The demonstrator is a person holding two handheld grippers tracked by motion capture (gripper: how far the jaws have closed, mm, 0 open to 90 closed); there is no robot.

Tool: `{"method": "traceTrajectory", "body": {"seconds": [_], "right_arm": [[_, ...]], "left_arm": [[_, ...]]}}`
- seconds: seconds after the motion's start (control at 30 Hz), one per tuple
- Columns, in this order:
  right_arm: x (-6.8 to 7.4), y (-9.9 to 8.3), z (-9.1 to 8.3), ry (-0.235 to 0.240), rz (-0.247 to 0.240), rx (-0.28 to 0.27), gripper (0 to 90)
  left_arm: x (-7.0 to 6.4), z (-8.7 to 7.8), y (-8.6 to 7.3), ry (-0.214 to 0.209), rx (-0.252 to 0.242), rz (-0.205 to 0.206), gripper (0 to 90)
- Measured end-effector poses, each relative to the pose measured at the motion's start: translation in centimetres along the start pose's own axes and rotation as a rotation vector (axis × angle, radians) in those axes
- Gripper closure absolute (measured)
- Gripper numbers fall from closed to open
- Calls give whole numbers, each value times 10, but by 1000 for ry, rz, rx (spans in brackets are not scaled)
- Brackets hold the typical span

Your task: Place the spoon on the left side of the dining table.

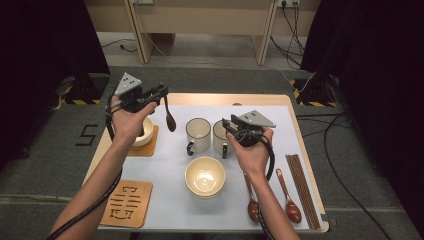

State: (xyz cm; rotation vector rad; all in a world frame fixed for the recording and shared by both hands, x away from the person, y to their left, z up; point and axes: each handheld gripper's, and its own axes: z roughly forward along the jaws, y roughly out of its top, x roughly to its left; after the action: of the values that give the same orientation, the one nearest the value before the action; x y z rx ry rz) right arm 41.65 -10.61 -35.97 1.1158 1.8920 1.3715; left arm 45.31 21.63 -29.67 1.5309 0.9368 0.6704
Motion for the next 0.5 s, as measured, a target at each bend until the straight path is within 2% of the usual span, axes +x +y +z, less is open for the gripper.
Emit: {"method": "traceTrajectory", "body": {"seconds": [0.5], "right_arm": [[-13, -7, -10, -26, 9, -6, 639]], "left_arm": [[15, -8, 0, 49, -6, 1, 743]]}}
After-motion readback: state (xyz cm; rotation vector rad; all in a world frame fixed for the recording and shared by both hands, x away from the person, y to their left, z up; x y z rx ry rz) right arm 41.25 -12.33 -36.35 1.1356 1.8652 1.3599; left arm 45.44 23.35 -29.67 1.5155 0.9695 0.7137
